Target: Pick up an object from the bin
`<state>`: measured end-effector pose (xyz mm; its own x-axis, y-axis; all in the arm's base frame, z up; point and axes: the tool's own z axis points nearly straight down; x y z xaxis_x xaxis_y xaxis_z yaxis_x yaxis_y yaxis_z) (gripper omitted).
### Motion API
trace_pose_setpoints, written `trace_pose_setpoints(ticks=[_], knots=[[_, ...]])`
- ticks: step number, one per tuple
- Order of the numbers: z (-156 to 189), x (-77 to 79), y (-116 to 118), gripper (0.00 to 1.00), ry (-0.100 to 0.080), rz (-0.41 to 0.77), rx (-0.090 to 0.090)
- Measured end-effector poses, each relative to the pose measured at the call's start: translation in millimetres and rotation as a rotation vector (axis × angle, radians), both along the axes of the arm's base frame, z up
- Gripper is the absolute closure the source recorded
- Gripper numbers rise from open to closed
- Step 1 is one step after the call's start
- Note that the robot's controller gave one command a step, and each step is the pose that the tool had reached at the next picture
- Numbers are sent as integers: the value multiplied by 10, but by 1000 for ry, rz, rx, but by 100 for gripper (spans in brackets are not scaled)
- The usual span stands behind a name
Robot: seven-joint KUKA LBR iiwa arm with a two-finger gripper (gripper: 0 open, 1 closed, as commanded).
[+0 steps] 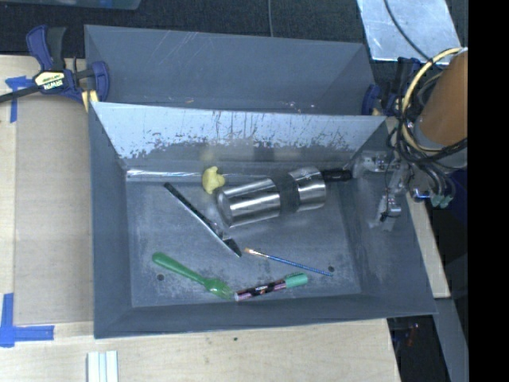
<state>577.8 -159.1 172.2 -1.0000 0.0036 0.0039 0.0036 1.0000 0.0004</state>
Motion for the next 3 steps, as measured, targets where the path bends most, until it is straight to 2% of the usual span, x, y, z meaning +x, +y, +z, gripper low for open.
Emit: trace_pose_setpoints(ticks=[1,2,3], knots=[[44,21,7,0,-8,4,-2],[-1000,491,800,0,-2,-130,-4],[-825,406,655,0,-8,-131,-2]])
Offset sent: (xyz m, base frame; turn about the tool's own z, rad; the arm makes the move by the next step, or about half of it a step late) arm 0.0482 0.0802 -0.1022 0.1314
